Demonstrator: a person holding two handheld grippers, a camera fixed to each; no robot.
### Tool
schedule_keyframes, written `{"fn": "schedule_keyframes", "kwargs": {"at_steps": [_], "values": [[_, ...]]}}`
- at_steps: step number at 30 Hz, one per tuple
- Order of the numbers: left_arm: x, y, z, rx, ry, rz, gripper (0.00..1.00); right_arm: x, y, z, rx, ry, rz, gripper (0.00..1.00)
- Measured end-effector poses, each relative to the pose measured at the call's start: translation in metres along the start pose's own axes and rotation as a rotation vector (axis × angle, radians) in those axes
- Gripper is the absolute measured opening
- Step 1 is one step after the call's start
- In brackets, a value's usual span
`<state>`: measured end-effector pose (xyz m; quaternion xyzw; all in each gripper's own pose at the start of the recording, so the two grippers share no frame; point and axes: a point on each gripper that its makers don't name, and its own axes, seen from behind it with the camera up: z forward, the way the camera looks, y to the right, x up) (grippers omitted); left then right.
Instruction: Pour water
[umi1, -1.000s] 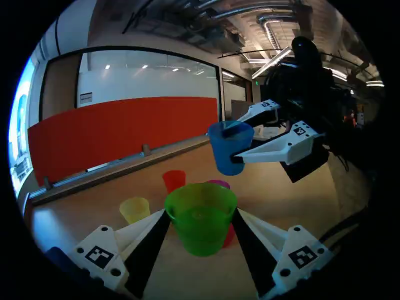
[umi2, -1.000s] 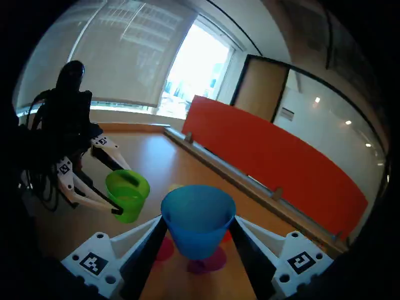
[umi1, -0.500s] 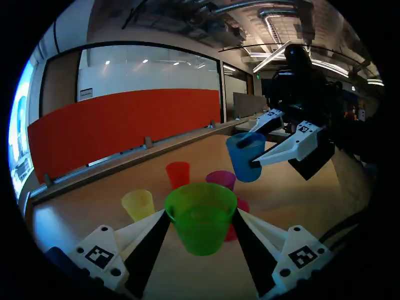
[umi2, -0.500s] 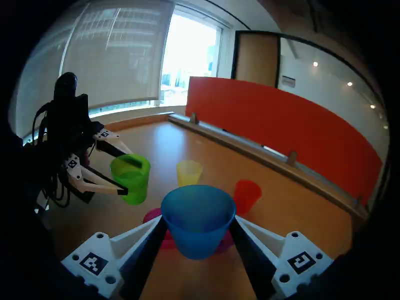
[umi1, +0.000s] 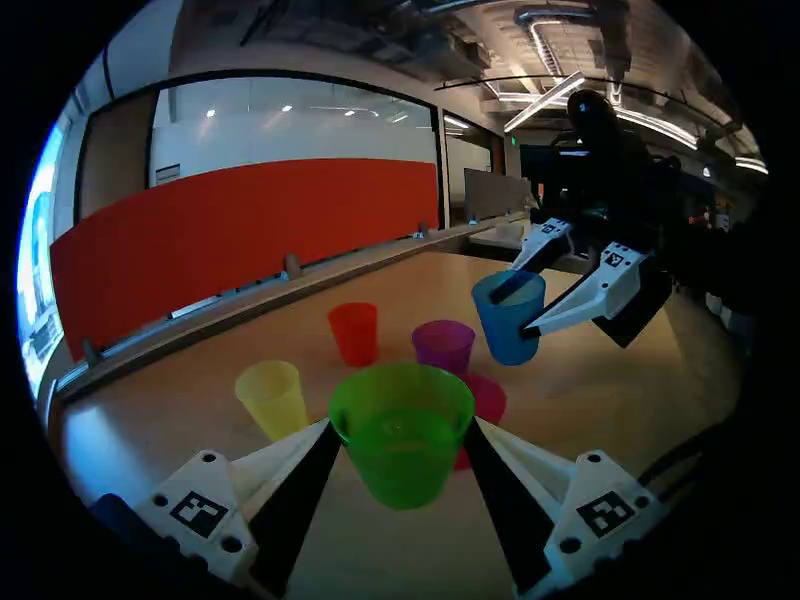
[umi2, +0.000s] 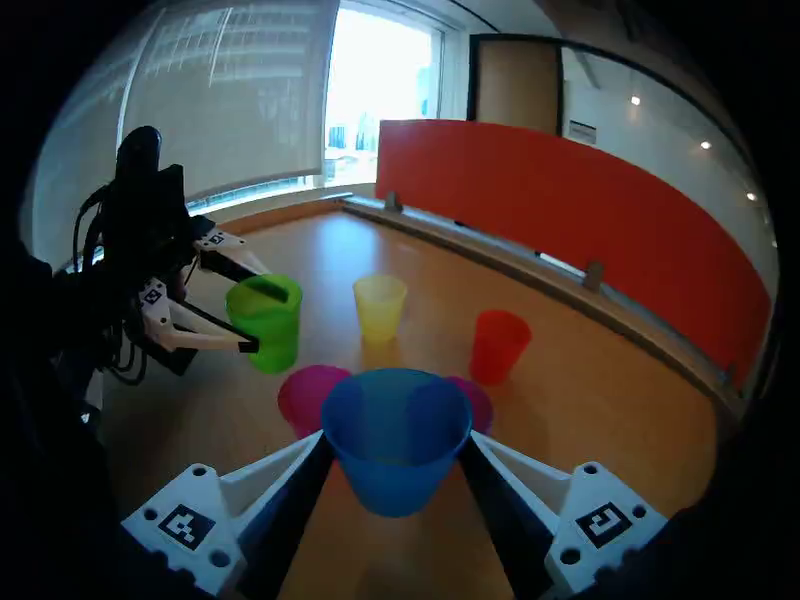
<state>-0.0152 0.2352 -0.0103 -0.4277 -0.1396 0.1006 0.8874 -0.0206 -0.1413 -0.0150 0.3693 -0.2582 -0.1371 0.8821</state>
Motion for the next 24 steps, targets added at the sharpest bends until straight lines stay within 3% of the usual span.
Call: {"fn": "schedule_keyframes", "kwargs": {"at_steps": [24], "values": [[-0.031,-0.007,0.014,-0.011,-0.077,-0.023,0.85,-0.063,0.001,0.018,0.038,-0.141,0.006,0.9]]}}
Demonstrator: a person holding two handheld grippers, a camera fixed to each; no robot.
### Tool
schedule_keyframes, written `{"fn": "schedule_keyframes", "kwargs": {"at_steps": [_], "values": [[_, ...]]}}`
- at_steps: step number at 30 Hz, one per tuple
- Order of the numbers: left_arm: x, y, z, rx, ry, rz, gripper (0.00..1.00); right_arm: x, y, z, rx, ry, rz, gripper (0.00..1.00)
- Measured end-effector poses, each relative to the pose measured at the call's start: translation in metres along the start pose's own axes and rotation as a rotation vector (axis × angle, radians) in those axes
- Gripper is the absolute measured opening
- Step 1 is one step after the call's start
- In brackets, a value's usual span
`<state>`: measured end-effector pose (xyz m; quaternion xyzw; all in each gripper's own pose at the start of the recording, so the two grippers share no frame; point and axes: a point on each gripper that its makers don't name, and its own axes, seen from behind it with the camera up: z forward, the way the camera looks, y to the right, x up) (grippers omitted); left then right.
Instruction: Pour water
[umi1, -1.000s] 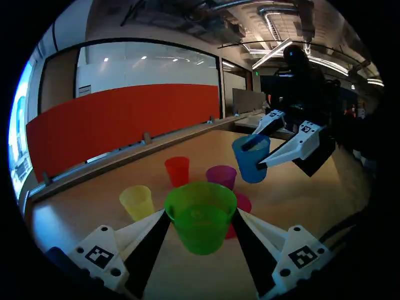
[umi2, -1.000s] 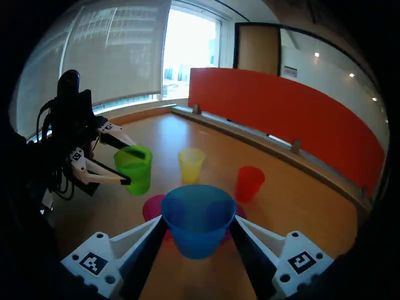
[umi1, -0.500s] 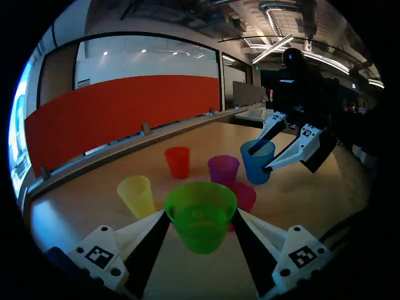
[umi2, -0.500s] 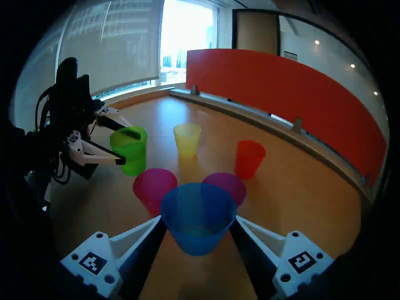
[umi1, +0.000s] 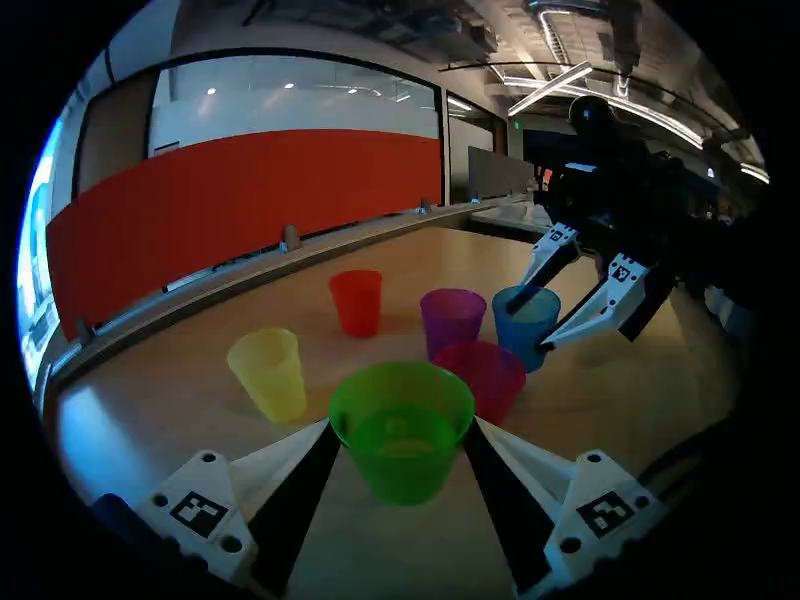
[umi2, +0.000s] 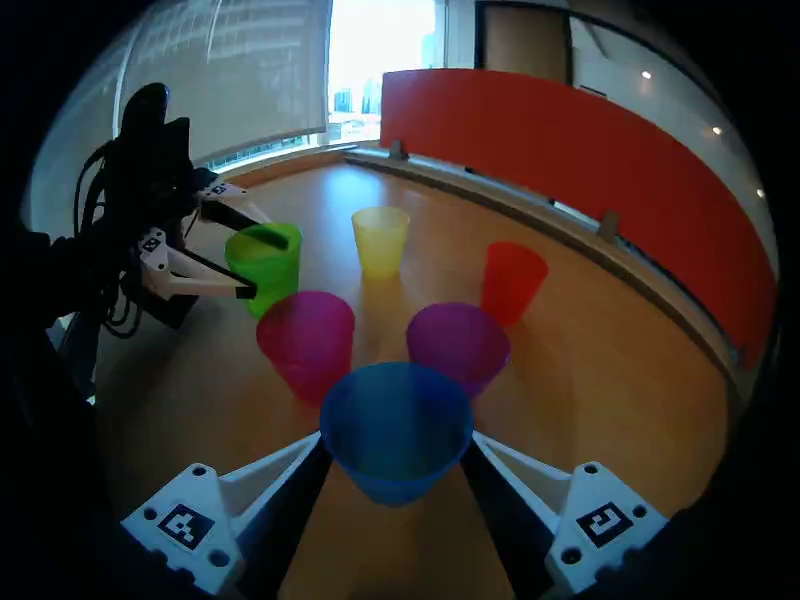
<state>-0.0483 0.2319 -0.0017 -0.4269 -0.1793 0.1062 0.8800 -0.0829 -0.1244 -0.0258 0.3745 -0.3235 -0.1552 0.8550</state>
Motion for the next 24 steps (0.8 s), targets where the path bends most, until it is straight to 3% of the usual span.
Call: {"fn": "schedule_keyframes", "kwargs": {"at_steps": [24], "values": [[-0.027,-0.004,0.013,-0.014,-0.095,0.014,0.85,-0.014,-0.003,0.01,0.027,-0.022,0.02,0.9]]}}
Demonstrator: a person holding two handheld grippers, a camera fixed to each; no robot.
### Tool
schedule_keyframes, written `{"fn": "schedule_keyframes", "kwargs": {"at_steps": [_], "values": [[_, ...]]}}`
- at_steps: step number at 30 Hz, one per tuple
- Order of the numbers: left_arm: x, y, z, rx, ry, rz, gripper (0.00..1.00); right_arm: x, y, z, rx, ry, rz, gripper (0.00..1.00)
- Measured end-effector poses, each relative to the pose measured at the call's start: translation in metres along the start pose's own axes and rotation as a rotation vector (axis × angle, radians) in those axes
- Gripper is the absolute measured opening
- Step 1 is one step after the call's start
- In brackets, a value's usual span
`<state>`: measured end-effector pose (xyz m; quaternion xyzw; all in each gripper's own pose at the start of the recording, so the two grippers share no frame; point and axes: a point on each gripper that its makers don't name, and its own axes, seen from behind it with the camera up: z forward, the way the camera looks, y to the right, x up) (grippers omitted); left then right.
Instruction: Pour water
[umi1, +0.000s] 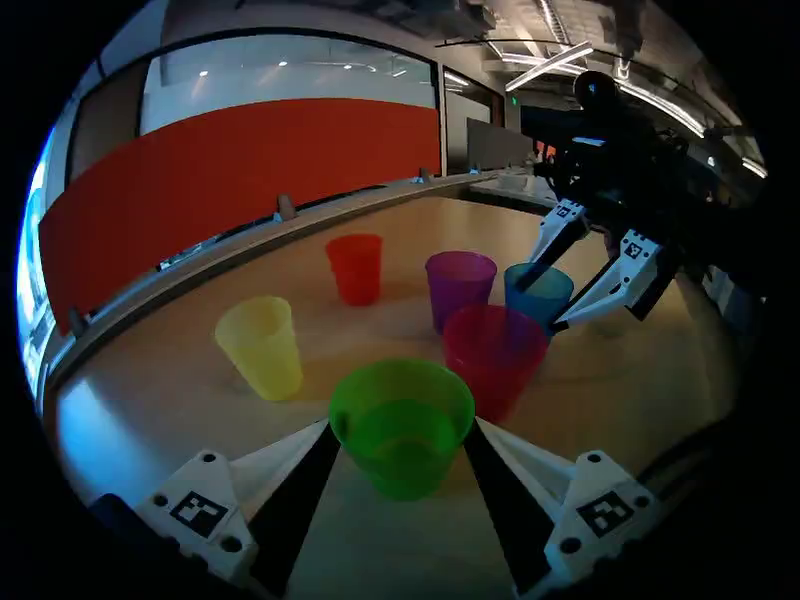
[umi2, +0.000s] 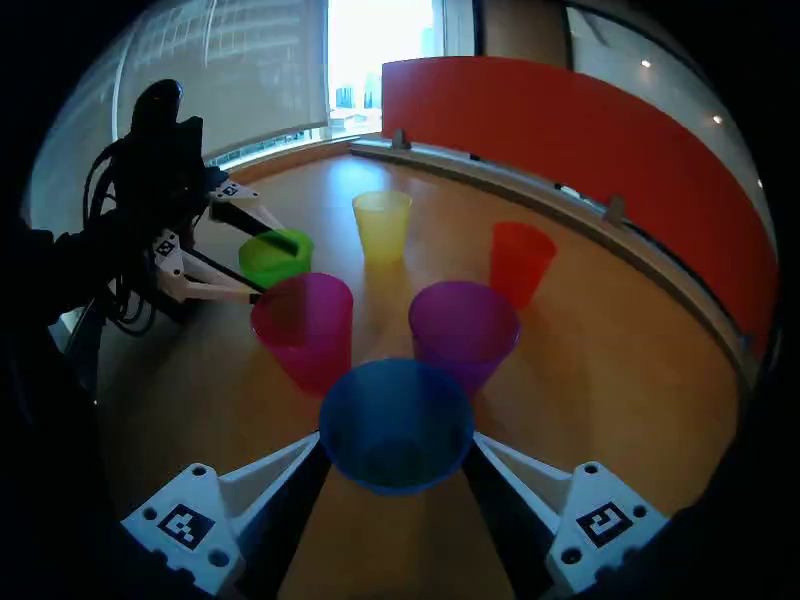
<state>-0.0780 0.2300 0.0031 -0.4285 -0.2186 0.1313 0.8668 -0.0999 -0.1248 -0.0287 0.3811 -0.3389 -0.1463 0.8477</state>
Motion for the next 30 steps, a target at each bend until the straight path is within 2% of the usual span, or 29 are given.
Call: {"fn": "schedule_keyframes", "kwargs": {"at_steps": [13,19,24,30], "values": [[-0.005,-0.002,0.001,-0.005,-0.045,0.019,0.85,-0.008,0.0,0.0,-0.003,-0.023,0.003,0.91],[-0.007,-0.002,0.001,-0.006,-0.064,0.036,0.86,-0.014,0.002,-0.002,-0.011,-0.039,0.006,1.0],[-0.009,-0.003,0.0,-0.015,-0.09,0.054,0.86,-0.015,0.003,-0.005,-0.02,-0.039,0.004,1.0],[-0.012,-0.003,0.0,-0.017,-0.117,0.048,0.86,-0.017,0.005,-0.009,-0.032,-0.038,0.002,1.0]]}}
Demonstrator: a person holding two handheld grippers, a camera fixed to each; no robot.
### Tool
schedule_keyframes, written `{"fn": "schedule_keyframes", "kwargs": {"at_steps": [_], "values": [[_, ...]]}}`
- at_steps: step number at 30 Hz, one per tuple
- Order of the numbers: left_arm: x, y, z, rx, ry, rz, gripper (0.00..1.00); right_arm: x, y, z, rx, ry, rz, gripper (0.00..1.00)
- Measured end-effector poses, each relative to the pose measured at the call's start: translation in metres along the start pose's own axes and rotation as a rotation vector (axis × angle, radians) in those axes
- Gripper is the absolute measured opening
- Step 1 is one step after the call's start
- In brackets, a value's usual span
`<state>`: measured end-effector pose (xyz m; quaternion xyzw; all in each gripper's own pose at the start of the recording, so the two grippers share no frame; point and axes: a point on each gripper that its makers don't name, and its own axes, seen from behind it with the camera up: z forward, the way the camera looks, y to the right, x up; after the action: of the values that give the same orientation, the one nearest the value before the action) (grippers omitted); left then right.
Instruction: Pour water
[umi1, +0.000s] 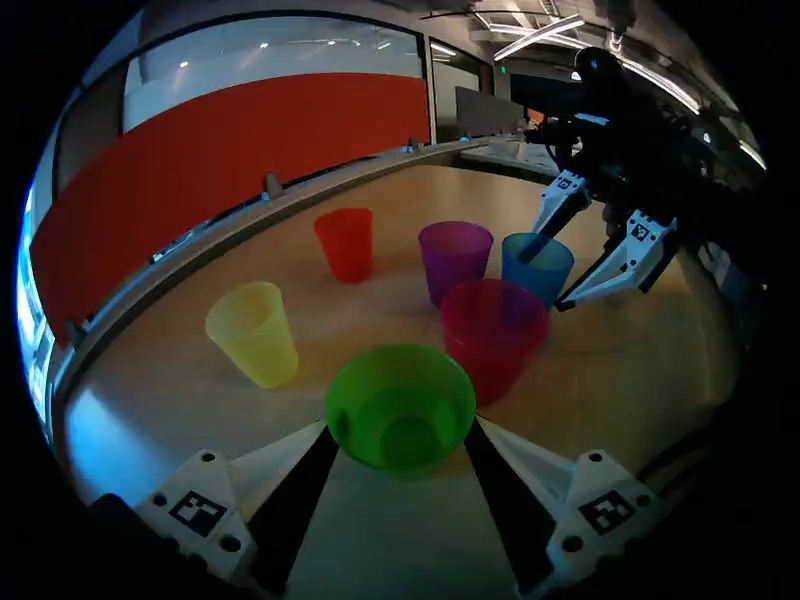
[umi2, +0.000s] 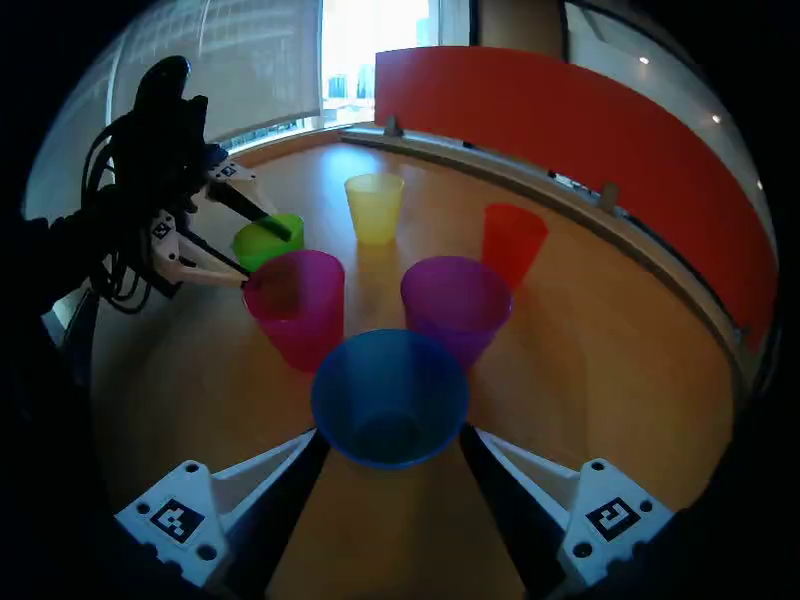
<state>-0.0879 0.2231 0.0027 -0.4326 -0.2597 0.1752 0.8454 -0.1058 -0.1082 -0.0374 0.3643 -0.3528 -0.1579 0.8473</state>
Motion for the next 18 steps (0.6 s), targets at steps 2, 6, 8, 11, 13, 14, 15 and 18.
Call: {"fn": "schedule_keyframes", "kwargs": {"at_steps": [2,6,8,11,13,14,15,18], "values": [[-0.002,0.001,0.0,-0.001,-0.011,-0.001,0.86,-0.001,0.0,-0.002,-0.002,0.0,0.0,1.0],[-0.008,0.002,0.002,-0.003,-0.041,0.005,0.87,-0.002,0.0,-0.005,-0.006,0.004,0.004,1.0],[-0.01,0.002,0.002,0.0,-0.051,0.013,0.87,-0.003,-0.001,-0.007,-0.009,0.007,0.007,1.0],[-0.013,0.001,0.0,0.007,-0.059,0.019,0.87,-0.005,-0.001,-0.01,-0.014,0.014,0.015,1.0],[-0.015,0.001,-0.002,0.013,-0.061,0.02,0.87,-0.005,-0.002,-0.012,-0.018,0.02,0.021,1.0],[-0.016,0.0,-0.004,0.018,-0.061,0.02,0.87,-0.006,-0.002,-0.014,-0.02,0.024,0.026,1.0],[-0.016,0.0,-0.005,0.022,-0.061,0.019,0.87,-0.006,-0.003,-0.015,-0.022,0.027,0.03,1.0],[-0.019,-0.001,-0.011,0.037,-0.057,0.013,0.87,-0.008,-0.003,-0.018,-0.031,0.037,0.044,1.0]]}}
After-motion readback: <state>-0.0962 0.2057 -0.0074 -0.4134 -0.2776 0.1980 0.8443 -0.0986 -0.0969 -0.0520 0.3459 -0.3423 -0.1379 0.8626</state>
